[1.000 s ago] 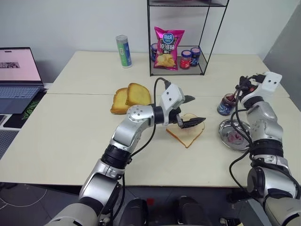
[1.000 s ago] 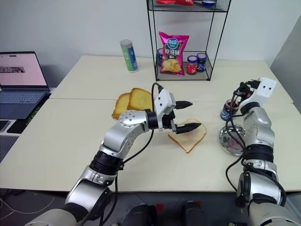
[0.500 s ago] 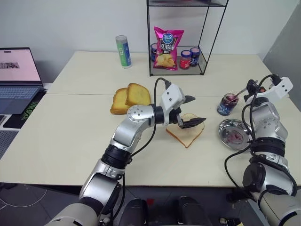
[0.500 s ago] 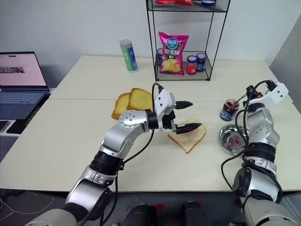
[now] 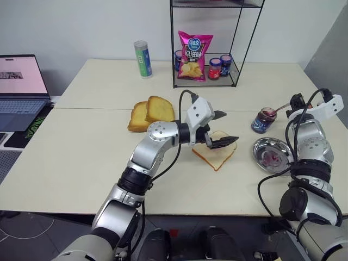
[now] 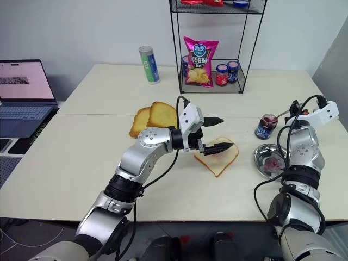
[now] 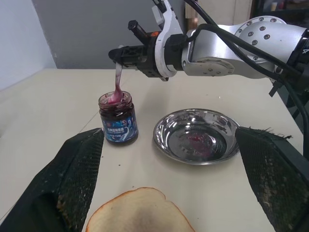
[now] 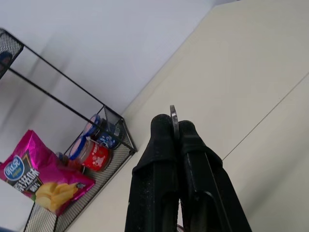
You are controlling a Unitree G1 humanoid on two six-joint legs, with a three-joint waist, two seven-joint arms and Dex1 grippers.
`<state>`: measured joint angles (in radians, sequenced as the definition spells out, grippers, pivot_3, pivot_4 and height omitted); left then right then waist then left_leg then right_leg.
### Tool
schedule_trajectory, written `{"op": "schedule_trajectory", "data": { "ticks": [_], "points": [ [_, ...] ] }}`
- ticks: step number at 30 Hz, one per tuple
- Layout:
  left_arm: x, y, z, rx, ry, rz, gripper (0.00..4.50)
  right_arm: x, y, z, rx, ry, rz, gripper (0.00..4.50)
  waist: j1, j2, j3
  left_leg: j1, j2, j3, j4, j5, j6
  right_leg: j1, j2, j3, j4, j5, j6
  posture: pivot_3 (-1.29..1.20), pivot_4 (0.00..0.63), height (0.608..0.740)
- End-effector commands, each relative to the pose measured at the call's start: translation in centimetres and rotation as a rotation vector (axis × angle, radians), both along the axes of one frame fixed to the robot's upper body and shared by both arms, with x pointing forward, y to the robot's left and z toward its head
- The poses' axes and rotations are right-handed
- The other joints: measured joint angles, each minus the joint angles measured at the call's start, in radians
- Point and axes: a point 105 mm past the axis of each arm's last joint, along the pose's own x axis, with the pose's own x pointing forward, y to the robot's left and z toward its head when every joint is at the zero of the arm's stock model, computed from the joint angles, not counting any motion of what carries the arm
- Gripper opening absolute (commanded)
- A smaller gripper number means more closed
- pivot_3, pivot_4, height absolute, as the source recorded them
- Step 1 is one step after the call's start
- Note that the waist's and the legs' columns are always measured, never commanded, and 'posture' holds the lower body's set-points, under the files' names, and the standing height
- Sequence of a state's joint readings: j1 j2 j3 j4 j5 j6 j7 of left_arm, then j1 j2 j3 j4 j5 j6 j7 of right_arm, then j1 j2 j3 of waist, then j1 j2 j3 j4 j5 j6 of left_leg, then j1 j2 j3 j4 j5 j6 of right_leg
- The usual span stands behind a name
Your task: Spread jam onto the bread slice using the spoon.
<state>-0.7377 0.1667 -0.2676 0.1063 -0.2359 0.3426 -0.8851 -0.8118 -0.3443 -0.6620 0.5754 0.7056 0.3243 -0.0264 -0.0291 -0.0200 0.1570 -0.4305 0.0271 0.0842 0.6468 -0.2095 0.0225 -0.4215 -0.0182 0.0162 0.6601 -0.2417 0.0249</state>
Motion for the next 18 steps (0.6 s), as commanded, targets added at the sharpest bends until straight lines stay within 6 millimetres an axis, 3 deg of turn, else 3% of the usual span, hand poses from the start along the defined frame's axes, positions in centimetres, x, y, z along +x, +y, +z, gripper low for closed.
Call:
{"op": "schedule_trajectory", "data": {
  "ticks": [1,18],
  "points": [
    [-0.5,-0.3,1.4,-0.026,-0.049,-0.028,4.50,-0.3,-0.5,3.2,0.036,-0.111,-0.019,0.04,0.000,0.000,0.000,0.000,0.000,0.000,0.000,0.000,0.000,0.000,0.000,0.000,0.000,0.000,0.000,0.00,0.150,0.740],
    [-0.5,-0.4,1.8,-0.041,-0.052,-0.040,4.50,-1.8,-0.4,5.7,0.090,-0.208,-0.039,0.04,0.000,0.000,0.000,0.000,0.000,0.000,0.000,0.000,0.000,0.000,0.000,0.000,0.000,0.000,0.000,0.00,0.150,0.740]
  ]
}}
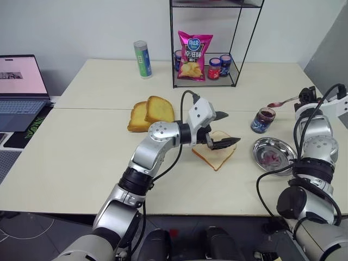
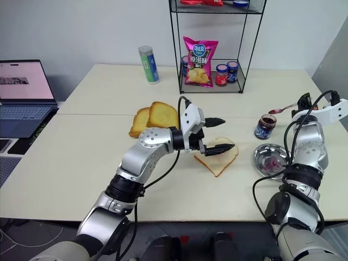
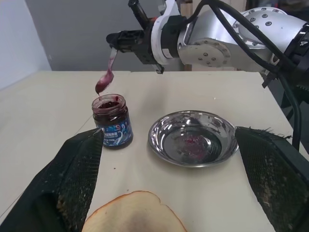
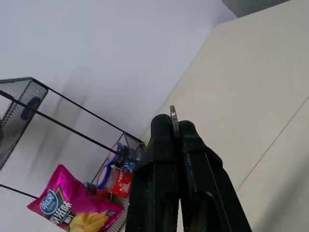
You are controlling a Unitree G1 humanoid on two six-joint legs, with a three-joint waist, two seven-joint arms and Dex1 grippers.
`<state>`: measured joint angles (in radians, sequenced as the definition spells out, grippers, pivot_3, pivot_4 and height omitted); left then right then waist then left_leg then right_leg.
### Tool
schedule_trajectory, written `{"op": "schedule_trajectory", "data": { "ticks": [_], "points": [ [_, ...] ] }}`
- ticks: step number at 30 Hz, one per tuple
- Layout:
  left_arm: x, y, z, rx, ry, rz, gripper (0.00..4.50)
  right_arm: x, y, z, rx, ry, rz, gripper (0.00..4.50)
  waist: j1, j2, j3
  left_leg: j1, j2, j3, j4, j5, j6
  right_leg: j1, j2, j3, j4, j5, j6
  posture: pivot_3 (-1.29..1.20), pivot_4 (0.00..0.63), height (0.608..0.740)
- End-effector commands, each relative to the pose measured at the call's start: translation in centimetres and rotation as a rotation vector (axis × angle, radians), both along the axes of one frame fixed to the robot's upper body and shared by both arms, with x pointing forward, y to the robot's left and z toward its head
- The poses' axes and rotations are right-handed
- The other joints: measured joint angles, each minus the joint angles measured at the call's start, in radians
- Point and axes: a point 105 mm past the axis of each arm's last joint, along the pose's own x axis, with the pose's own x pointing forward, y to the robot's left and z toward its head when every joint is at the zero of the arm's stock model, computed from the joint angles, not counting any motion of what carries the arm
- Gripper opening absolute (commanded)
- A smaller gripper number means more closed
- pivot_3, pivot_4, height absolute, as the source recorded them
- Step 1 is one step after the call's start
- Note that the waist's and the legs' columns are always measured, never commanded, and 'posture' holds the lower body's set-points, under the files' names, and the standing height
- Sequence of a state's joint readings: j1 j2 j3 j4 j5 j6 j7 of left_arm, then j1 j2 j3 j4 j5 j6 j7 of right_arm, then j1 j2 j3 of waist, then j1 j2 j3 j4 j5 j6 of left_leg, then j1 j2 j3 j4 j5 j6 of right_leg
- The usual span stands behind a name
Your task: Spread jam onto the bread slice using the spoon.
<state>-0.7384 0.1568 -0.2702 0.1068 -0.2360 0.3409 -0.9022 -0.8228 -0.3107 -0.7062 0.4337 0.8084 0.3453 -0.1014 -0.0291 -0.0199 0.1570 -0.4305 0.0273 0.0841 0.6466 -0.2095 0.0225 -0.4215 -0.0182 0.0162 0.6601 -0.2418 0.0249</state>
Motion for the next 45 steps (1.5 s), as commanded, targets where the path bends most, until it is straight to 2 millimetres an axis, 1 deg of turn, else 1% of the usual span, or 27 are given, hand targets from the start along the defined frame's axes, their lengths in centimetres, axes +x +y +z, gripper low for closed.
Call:
{"op": "schedule_trajectory", "data": {
  "ticks": [1,4,5,7,9,12,14,17,20,21,24,27,29,32,37,41,45],
  "points": [
    [-0.1,0.0,1.9,-0.044,-0.053,-0.012,4.50,-1.2,-0.3,2.8,-0.003,-0.094,-0.019,0.04,0.000,0.000,0.000,0.000,0.000,0.000,0.000,0.000,0.000,0.000,0.000,0.000,0.000,0.000,0.000,0.00,0.150,0.740],
    [0.3,0.5,2.4,-0.064,-0.049,0.003,4.50,-1.9,0.6,4.3,-0.001,-0.142,0.007,0.04,0.000,0.000,0.000,0.000,0.000,0.000,0.000,0.000,0.000,0.000,0.000,0.000,0.000,0.000,0.000,0.00,0.150,0.740],
    [0.5,0.7,2.4,-0.061,-0.054,0.015,4.50,-2.2,1.2,4.9,-0.009,-0.157,0.025,0.04,-0.001,0.000,0.000,0.000,0.000,0.000,0.000,0.000,0.000,0.000,0.000,0.000,0.000,0.000,0.000,0.00,0.150,0.740],
    [0.7,1.4,2.1,-0.056,-0.056,0.037,4.50,-2.7,2.8,5.9,-0.022,-0.175,0.068,0.04,-0.003,0.000,0.000,0.000,0.001,0.000,0.000,0.000,0.000,0.000,0.000,0.000,0.000,0.000,0.000,0.00,0.150,0.740],
    [0.4,2.4,1.6,-0.048,-0.045,0.045,4.50,-3.4,4.9,6.7,-0.042,-0.190,0.126,0.04,-0.004,0.001,0.000,0.000,0.002,0.000,0.000,0.000,0.000,0.000,0.000,0.000,0.000,0.000,0.000,0.00,0.150,0.740],
    [-0.2,4.1,0.3,-0.014,-0.025,0.055,4.50,-4.3,7.9,7.0,-0.081,-0.191,0.207,0.04,-0.005,0.001,0.000,0.001,0.003,-0.001,-0.001,0.000,0.000,-0.001,0.000,0.000,0.001,0.000,-0.001,0.00,0.150,0.740],
    [-1.0,5.6,-1.1,0.017,-0.003,0.067,4.50,-4.9,10.6,6.6,-0.125,-0.178,0.281,0.04,-0.005,0.001,0.000,0.001,0.003,-0.001,-0.001,0.000,0.000,-0.001,0.000,0.000,0.002,-0.001,-0.002,0.00,0.150,0.740],
    [-2.2,7.4,-2.2,0.028,0.044,0.090,4.50,-5.7,13.9,5.3,-0.219,-0.141,0.371,0.04,-0.004,0.001,0.000,0.001,0.004,-0.001,-0.001,0.000,0.000,-0.001,-0.001,0.000,0.002,-0.001,-0.002,0.00,0.150,0.740],
    [-3.7,9.1,-4.1,0.091,0.071,0.122,4.50,-6.3,16.7,2.8,-0.333,-0.085,0.454,0.04,-0.004,0.001,0.000,0.001,0.002,-0.001,-0.001,0.000,0.000,-0.001,-0.002,0.000,0.002,-0.001,-0.002,0.00,0.150,0.740],
    [-4.1,9.6,-4.6,0.105,0.079,0.134,4.50,-6.4,17.3,2.1,-0.366,-0.073,0.474,0.04,-0.004,0.001,0.000,0.001,0.002,0.000,-0.001,0.000,0.000,-0.001,-0.003,0.000,0.001,-0.001,-0.002,0.00,0.150,0.740],
    [-4.8,10.2,-5.0,0.106,0.103,0.172,4.50,-6.5,18.1,0.8,-0.473,-0.051,0.489,0.04,0.003,0.001,0.000,0.000,0.002,-0.001,-0.001,0.000,0.000,-0.001,-0.003,-0.001,0.000,-0.001,-0.002,0.00,0.150,0.740],
    [-4.9,10.5,-5.0,0.103,0.108,0.208,4.50,-6.3,18.2,-0.3,-0.674,-0.029,0.474,0.04,0.004,0.001,0.000,0.000,0.001,-0.001,0.001,0.000,0.000,0.000,-0.004,-0.001,-0.002,-0.003,0.000,0.00,0.150,0.740],
    [-4.9,10.7,-5.0,0.103,0.111,0.227,4.50,-6.3,18.2,-0.4,-0.762,-0.037,0.467,0.04,0.003,0.000,0.000,0.000,0.001,0.000,0.001,0.000,0.000,0.000,-0.004,-0.001,-0.003,-0.004,0.000,0.00,0.150,0.740],
    [-4.9,10.7,-5.1,0.101,0.116,0.240,4.50,-6.4,18.9,-0.5,-0.919,-0.067,0.491,0.04,0.001,0.000,0.000,0.000,0.002,0.000,0.000,0.000,0.000,0.000,-0.003,-0.001,-0.002,-0.002,0.001,0.00,0.150,0.740],
    [-4.8,10.6,-5.0,0.095,0.115,0.247,4.50,-6.7,20.4,-1.0,-1.023,-0.100,0.536,0.04,0.000,0.000,0.000,0.000,0.003,-0.001,-0.001,0.000,0.000,-0.001,-0.001,-0.002,-0.001,-0.003,0.001,0.00,0.150,0.740],
    [-4.7,10.6,-4.9,0.089,0.110,0.252,4.50,-7.1,21.4,-1.2,-1.073,-0.128,0.568,0.04,0.001,0.000,0.000,0.000,0.002,-0.001,-0.001,0.000,0.000,-0.001,-0.002,-0.001,-0.001,-0.003,0.001,0.00,0.150,0.740],
    [-5.5,10.7,-4.9,0.106,0.115,0.216,4.50,-7.3,21.7,-1.3,-1.085,-0.139,0.589,0.04,0.001,0.000,0.000,0.000,0.002,-0.001,0.000,0.000,0.000,0.000,-0.002,-0.001,-0.002,-0.003,0.001,0.00,0.150,0.740]
  ]
}}
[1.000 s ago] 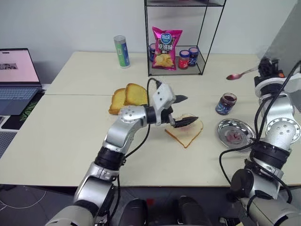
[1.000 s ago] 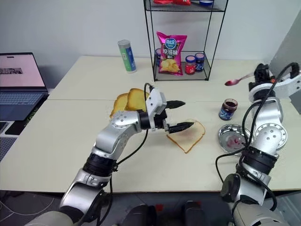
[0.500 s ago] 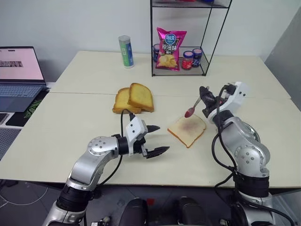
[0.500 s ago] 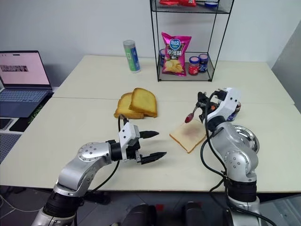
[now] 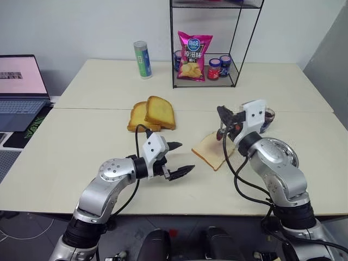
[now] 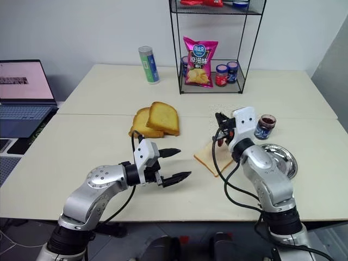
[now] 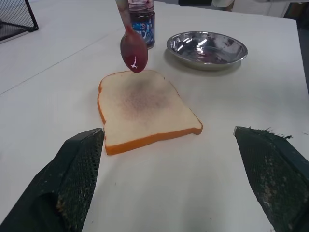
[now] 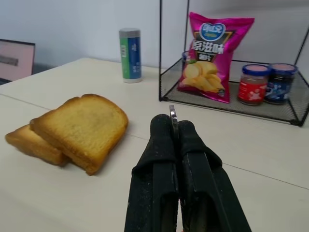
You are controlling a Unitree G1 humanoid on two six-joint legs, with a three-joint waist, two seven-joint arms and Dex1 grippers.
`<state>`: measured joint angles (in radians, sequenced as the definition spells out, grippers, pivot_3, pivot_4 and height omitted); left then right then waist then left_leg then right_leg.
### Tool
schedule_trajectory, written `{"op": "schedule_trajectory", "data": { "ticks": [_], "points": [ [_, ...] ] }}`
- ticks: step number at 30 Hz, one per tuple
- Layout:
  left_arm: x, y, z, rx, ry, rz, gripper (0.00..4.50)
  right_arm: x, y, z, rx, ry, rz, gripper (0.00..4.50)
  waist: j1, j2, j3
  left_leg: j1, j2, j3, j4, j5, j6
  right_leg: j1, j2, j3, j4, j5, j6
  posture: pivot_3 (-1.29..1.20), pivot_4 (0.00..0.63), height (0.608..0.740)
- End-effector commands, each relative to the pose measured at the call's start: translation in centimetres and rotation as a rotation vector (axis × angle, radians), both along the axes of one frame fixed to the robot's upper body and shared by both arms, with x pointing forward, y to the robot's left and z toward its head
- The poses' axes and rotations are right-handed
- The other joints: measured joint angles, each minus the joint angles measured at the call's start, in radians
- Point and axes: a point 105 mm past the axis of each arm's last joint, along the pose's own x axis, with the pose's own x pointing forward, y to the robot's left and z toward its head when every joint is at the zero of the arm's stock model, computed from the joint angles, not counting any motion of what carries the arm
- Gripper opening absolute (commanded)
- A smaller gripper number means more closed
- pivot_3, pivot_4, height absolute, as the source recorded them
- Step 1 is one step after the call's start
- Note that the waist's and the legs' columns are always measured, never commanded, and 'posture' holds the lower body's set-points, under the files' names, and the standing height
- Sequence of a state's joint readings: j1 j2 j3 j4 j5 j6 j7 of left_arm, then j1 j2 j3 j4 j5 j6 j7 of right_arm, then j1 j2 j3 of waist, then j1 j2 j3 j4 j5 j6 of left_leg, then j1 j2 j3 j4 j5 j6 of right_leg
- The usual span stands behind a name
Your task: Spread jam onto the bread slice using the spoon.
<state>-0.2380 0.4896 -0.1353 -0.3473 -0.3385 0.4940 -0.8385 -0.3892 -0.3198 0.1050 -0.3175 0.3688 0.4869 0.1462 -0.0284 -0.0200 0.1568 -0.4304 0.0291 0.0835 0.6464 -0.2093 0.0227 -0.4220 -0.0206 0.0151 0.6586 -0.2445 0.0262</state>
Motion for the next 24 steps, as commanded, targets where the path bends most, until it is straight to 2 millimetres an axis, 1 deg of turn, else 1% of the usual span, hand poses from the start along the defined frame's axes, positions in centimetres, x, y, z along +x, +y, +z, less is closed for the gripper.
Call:
{"op": "schedule_trajectory", "data": {
  "ticks": [1,3,9,13,24],
  "points": [
    [-1.2,0.1,1.1,0.003,-0.040,-0.054,4.50,-0.8,0.5,1.2,0.000,-0.063,0.034,0.04,0.000,0.000,0.000,0.000,0.000,0.000,0.000,0.000,0.000,0.000,0.000,0.000,0.000,0.000,0.000,0.00,0.150,0.740],
    [-1.3,0.4,1.1,0.009,-0.041,-0.060,4.50,-0.9,0.8,1.1,-0.006,-0.064,0.049,0.04,0.000,0.000,0.000,0.000,0.000,0.000,-0.001,0.000,0.000,0.000,0.000,0.000,0.000,0.000,-0.001,0.00,0.150,0.740],
    [-1.0,0.8,1.4,0.006,-0.049,-0.049,4.50,-1.2,1.3,1.1,-0.028,-0.072,0.071,0.04,0.000,0.000,0.000,0.000,0.000,0.000,0.000,0.000,0.000,0.000,0.000,0.000,0.000,0.000,-0.001,0.00,0.150,0.740],
    [-0.9,0.5,1.8,-0.009,-0.059,-0.048,4.50,-1.4,1.7,1.1,-0.045,-0.082,0.088,0.04,0.000,0.000,0.000,0.000,0.000,0.000,0.000,0.000,0.000,0.000,0.000,0.000,0.000,0.000,-0.001,0.00,0.150,0.740],
    [-0.5,0.5,2.0,-0.010,-0.069,-0.047,4.50,-1.5,1.7,1.3,-0.061,-0.093,0.098,0.04,0.000,0.000,0.000,0.000,0.000,0.000,0.000,0.000,0.000,0.000,0.000,0.000,0.000,0.000,-0.001,0.00,0.150,0.740]
  ]
}}
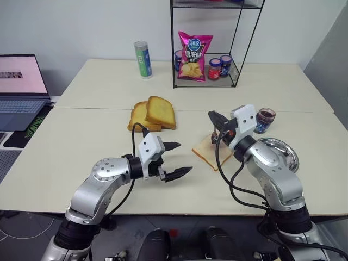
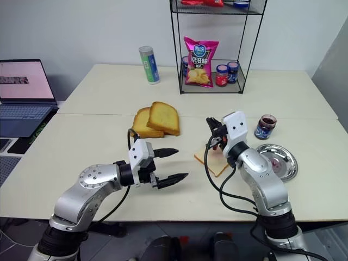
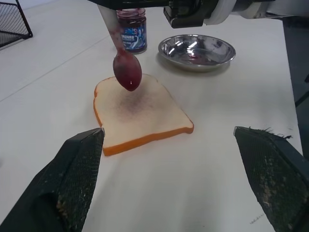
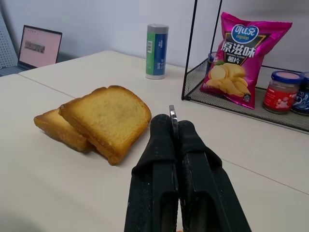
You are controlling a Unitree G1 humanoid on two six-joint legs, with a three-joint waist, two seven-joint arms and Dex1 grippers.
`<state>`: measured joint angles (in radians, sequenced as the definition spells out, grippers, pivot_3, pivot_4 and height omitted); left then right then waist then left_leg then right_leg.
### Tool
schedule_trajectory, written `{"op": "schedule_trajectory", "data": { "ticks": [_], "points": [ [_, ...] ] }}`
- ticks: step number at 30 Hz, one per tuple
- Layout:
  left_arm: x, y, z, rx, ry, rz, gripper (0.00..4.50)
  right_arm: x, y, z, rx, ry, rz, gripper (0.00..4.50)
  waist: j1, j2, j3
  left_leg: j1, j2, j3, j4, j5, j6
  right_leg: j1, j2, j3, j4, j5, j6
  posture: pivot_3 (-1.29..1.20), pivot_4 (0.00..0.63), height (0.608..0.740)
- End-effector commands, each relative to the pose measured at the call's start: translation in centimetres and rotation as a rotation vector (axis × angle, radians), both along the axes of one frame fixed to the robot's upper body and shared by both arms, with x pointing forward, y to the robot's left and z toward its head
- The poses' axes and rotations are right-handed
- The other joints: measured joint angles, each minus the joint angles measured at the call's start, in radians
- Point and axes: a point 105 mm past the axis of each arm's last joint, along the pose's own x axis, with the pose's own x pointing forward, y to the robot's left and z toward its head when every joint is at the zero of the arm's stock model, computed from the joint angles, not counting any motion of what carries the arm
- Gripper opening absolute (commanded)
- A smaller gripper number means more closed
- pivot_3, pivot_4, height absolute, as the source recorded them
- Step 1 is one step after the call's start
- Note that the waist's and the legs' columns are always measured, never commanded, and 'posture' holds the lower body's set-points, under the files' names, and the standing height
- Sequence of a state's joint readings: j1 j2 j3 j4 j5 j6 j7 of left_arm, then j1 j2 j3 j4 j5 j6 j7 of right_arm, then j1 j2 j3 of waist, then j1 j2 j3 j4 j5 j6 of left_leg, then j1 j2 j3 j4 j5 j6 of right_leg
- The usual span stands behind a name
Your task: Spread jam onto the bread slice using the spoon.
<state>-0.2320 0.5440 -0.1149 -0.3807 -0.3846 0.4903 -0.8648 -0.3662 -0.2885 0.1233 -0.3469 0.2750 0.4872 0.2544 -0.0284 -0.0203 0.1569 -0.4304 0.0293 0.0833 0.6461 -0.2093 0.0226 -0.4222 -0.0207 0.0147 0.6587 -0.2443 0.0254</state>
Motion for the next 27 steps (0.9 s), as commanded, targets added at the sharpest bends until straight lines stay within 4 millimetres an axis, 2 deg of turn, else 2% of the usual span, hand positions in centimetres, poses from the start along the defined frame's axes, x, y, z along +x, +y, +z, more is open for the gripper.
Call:
{"op": "schedule_trajectory", "data": {
  "ticks": [1,9,11,13,16,22,27],
  "points": [
    [0.1,-0.2,1.2,-0.018,-0.051,-0.015,4.50,-0.6,0.3,1.7,0.004,-0.074,0.019,0.04,0.000,0.000,0.000,0.000,0.000,0.000,0.000,0.000,0.000,0.000,0.000,0.000,0.000,0.000,0.000,0.00,0.150,0.740],
    [0.2,-0.3,1.3,-0.020,-0.055,-0.019,4.50,-0.5,0.1,1.6,-0.017,-0.100,0.001,0.04,0.000,0.000,0.000,0.000,0.000,0.000,0.000,0.000,0.000,0.000,0.000,0.000,0.000,0.000,0.000,0.00,0.150,0.740],
    [0.2,-0.4,1.3,-0.022,-0.055,-0.021,4.50,-0.4,-0.2,-0.5,-0.057,-0.057,-0.009,0.04,0.000,0.000,0.000,0.000,0.000,0.000,0.000,0.000,0.000,0.000,0.000,0.000,0.000,0.000,0.000,0.00,0.150,0.740],
    [0.3,-0.5,1.4,-0.024,-0.057,-0.023,4.50,-0.5,-0.4,-1.3,-0.068,-0.045,-0.012,0.04,0.000,-0.001,0.000,0.000,0.000,0.000,0.000,0.000,0.000,0.000,0.000,0.000,0.000,0.000,0.000,0.00,0.150,0.740],
    [0.4,-0.5,1.4,-0.025,-0.059,-0.022,4.50,-0.5,-0.4,-0.8,-0.051,-0.059,-0.019,0.04,0.000,-0.001,0.000,0.000,0.000,0.000,0.000,0.000,0.000,0.000,0.000,0.000,0.000,0.000,0.000,0.00,0.150,0.740],
    [0.4,-0.8,1.4,-0.029,-0.063,-0.029,4.50,0.0,-0.3,-1.4,-0.060,-0.057,-0.023,0.04,0.000,-0.001,0.000,0.000,0.000,0.000,0.000,0.000,0.000,0.000,0.000,0.000,0.000,0.000,0.000,0.00,0.150,0.740],
    [0.5,-0.7,1.5,-0.029,-0.068,-0.026,4.50,0.1,-0.2,-0.2,-0.073,-0.104,-0.020,0.04,0.000,-0.001,0.000,0.000,0.000,0.000,0.000,0.000,0.000,0.000,0.000,0.000,0.000,0.000,0.000,0.00,0.150,0.740]
  ]
}}
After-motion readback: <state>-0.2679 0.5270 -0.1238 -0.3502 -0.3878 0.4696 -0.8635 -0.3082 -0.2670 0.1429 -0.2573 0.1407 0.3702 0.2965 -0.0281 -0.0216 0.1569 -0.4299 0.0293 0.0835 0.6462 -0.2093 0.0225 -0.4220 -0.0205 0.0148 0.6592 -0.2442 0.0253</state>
